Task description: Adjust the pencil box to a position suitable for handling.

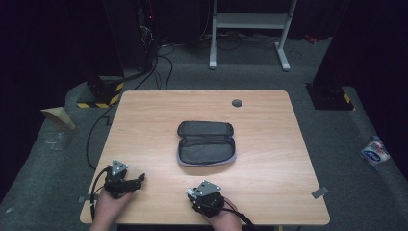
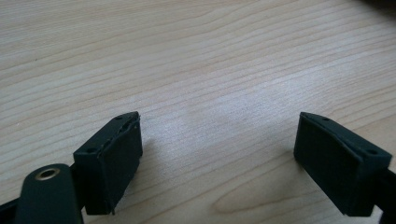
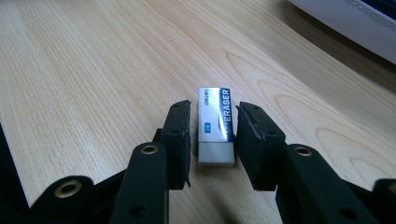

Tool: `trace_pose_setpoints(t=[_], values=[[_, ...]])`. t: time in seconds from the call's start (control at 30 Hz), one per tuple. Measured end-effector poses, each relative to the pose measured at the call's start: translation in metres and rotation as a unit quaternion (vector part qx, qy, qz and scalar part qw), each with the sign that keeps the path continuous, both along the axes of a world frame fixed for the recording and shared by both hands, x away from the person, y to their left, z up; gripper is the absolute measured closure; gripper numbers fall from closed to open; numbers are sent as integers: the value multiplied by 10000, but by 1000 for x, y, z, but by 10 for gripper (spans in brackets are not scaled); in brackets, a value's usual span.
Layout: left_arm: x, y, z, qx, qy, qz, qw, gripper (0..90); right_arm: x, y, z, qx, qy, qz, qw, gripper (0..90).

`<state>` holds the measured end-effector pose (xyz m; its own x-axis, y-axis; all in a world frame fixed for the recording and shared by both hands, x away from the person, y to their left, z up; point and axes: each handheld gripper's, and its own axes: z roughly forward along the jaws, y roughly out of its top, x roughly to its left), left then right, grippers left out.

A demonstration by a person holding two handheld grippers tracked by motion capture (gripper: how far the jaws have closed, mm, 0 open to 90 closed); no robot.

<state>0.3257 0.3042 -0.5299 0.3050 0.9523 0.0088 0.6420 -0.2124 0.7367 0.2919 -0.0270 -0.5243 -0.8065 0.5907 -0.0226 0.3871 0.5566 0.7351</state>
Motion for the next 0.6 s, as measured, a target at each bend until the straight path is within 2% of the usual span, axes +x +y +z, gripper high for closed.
trace_pose_setpoints(t=[0.17, 0.4, 0.6], values=[[0, 0, 0, 2, 0, -3, 10000, 158, 1, 3, 0, -30, -73, -24, 10000, 718], [0, 0, 0, 4, -5, -10, 10000, 161, 2, 1, 1, -5, -99, -51, 9999, 723], [0, 0, 0, -6, -5, -4, 10000, 161, 5, -10, 8, 177, -169, -187, 9995, 724]])
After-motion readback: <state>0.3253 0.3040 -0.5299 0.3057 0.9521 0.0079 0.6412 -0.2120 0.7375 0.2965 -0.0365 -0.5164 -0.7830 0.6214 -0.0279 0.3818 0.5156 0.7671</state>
